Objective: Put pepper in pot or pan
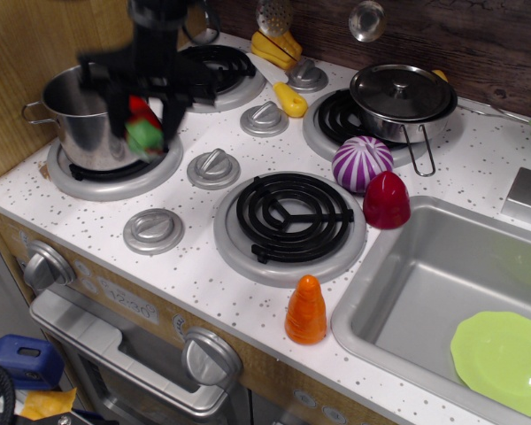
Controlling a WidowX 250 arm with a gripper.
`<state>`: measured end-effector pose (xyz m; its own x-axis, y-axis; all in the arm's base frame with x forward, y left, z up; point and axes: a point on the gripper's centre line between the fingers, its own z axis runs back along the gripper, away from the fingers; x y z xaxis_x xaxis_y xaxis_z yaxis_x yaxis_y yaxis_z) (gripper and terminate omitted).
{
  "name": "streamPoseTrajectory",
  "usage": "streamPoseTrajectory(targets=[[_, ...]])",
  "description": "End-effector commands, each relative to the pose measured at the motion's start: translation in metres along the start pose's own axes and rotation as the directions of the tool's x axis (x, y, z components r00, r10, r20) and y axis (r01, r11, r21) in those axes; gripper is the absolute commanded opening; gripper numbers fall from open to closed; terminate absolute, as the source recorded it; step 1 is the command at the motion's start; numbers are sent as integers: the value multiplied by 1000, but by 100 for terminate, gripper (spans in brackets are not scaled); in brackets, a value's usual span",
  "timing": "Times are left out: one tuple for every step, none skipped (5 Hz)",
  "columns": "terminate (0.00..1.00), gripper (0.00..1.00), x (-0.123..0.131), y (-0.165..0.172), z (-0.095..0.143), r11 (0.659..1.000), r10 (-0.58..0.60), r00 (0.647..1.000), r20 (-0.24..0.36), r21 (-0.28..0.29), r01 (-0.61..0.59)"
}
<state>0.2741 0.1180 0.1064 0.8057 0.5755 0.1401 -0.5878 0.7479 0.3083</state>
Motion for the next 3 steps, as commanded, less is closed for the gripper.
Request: streamPoseTrajectory(targets=[[0,0,39,49,61,969,-134,971,199,230,87],[0,0,68,61,38,964,-185,936,301,240,113],[0,0,80,50,14,972,-160,907,389,221,77]])
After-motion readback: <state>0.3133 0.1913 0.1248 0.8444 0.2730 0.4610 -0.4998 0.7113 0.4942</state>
